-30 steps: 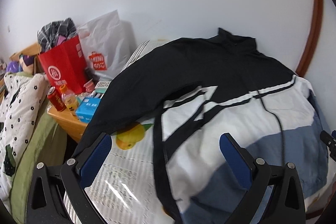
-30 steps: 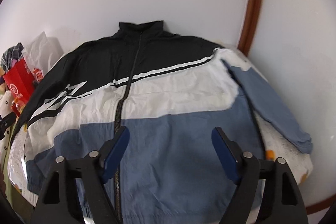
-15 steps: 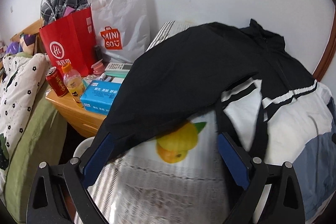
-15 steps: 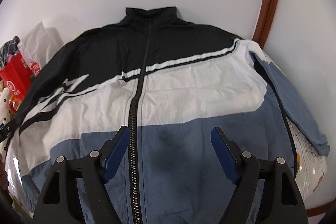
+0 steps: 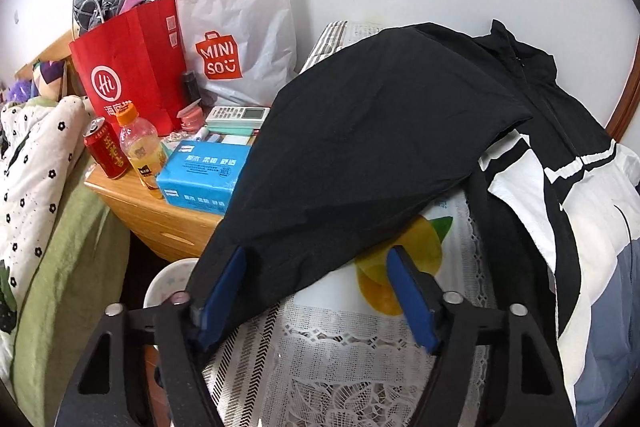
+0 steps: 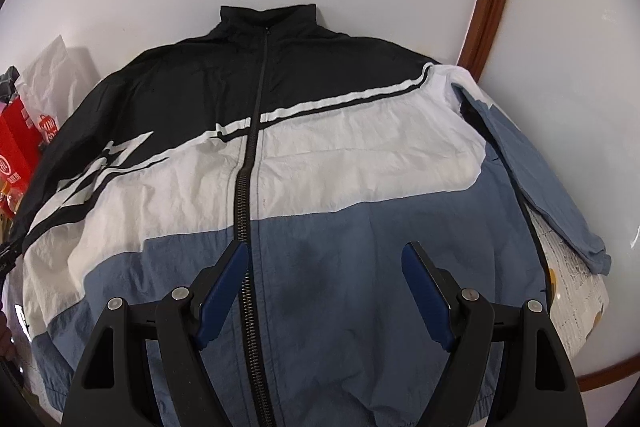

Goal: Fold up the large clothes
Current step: 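Lower the left tool and grasp the black side edge of the jacket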

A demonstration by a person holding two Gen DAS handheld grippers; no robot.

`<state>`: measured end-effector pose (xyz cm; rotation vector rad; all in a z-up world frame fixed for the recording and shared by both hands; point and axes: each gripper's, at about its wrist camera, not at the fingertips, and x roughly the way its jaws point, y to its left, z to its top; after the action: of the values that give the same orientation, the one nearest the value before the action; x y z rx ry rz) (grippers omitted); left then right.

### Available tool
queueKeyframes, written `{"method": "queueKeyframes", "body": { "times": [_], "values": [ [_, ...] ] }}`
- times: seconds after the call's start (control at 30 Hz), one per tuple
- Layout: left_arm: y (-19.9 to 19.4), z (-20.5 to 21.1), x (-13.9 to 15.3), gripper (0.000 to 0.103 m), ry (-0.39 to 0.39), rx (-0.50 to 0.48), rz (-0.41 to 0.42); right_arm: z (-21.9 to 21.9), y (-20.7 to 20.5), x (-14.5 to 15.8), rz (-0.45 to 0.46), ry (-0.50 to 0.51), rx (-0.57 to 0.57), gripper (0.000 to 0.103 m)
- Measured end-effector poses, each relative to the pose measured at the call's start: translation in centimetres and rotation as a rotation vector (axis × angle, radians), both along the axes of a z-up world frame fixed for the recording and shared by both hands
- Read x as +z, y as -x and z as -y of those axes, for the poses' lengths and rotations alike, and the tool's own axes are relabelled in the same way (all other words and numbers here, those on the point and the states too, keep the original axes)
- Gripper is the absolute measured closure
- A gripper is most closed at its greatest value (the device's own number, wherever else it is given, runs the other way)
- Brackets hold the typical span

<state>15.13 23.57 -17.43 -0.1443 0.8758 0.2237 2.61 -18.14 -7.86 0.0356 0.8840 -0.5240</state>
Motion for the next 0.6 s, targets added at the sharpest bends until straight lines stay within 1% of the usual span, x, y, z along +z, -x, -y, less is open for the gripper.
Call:
{"method": "queueKeyframes", "body": {
  "times": [0.03, 0.1, 0.13, 0.17, 0.2, 0.3, 0.47, 0.6],
  "values": [
    [-0.1, -0.1, 0.1, 0.048, -0.010, 0.005, 0.000, -0.2, 0.0, 0.2, 0.002, 0.004, 0.003, 0.025],
    [-0.2, -0.2, 0.2, 0.066, -0.010, 0.005, 0.002, -0.5, 0.0, 0.5, 0.007, 0.015, 0.011, 0.025],
    [-0.3, -0.3, 0.4, 0.072, -0.008, 0.004, 0.003, -0.6, -0.1, 0.6, 0.008, 0.020, 0.016, 0.025],
    [-0.5, -0.4, 0.5, 0.083, -0.001, 0.000, 0.003, -0.6, -0.2, 0.8, 0.007, 0.024, 0.023, 0.025],
    [-0.7, -0.4, 0.7, 0.093, 0.010, -0.007, 0.000, -0.7, -0.5, 1.0, 0.006, 0.032, 0.032, 0.025],
    [-0.7, -0.3, 1.8, 0.096, 0.027, 0.009, 0.012, -0.5, -1.1, 1.6, 0.017, 0.049, 0.051, 0.025],
    [-0.8, 0.5, 5.1, 0.096, 0.033, 0.020, 0.064, 0.3, -1.8, 2.5, 0.046, 0.044, 0.084, 0.025],
    [-1.5, 1.9, 7.6, 0.096, 0.029, 0.011, 0.099, 1.3, -2.2, 3.1, 0.059, 0.056, 0.102, 0.025]
  ]
}}
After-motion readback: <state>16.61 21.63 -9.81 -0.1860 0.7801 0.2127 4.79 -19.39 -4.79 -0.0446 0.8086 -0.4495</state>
